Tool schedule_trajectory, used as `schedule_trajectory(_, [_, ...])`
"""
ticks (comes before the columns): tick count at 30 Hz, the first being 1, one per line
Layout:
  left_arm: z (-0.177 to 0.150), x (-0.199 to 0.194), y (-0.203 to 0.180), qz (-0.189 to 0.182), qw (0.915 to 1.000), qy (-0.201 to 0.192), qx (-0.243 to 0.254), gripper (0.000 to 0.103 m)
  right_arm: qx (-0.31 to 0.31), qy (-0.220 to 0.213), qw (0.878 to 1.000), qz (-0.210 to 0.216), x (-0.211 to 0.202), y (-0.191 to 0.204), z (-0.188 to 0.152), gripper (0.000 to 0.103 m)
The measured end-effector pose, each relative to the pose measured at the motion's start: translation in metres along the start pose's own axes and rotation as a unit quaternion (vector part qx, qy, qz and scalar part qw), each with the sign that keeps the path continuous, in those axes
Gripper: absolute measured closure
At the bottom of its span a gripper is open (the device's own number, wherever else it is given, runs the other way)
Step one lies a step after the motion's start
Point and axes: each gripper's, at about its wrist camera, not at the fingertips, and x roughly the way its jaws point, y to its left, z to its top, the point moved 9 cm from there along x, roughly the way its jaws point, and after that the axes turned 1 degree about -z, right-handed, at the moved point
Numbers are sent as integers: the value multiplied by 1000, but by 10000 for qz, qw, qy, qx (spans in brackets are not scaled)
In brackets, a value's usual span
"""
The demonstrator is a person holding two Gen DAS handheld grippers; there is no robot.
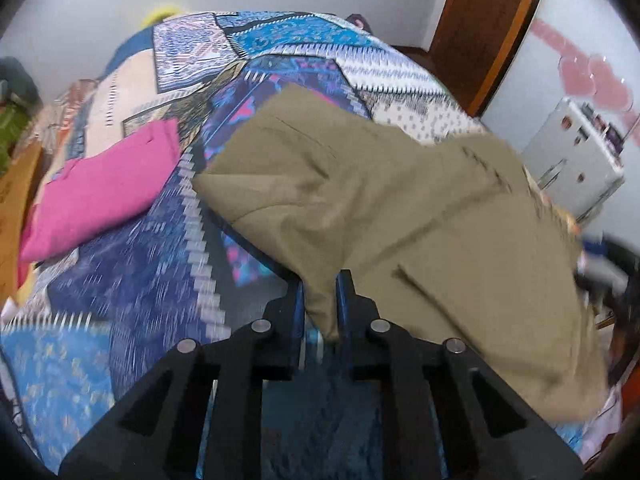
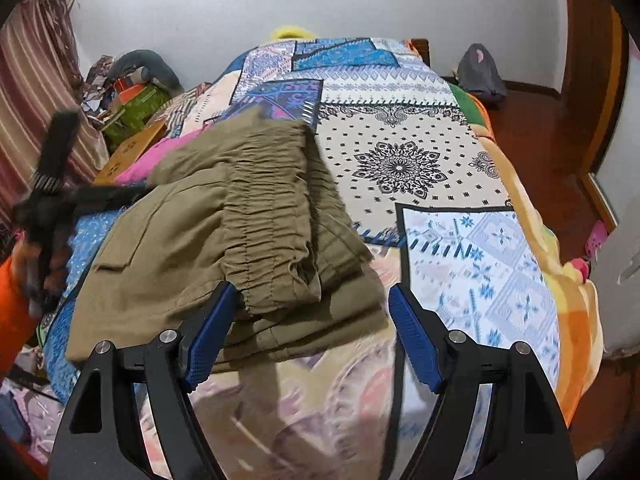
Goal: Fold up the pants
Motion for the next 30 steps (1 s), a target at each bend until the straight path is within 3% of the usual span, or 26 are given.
schedule_trajectory(6, [-31, -18, -1, 269, 9991, -66, -329, 88, -600, 154, 9979, -172, 23, -4, 24, 29])
schedule_trajectory(12, [-43, -27, 7, 262, 9954, -160, -905, 88, -1032, 464, 9936, 34, 60, 1, 57, 29])
schedule_trajectory(19, [-53, -44, 12, 514, 9956, -160, -768, 88, -1349, 468, 9895, -238, 94, 11, 88, 34])
schedule_trajectory(24, [-41, -79, 39, 903, 9916, -512, -770, 88, -1283, 189, 9908, -373, 73, 11, 99, 39])
schedule_trajectory(30, [-5, -93, 42, 860, 9899, -940, -617, 87, -1149, -282, 9929, -81, 22, 40, 104, 38])
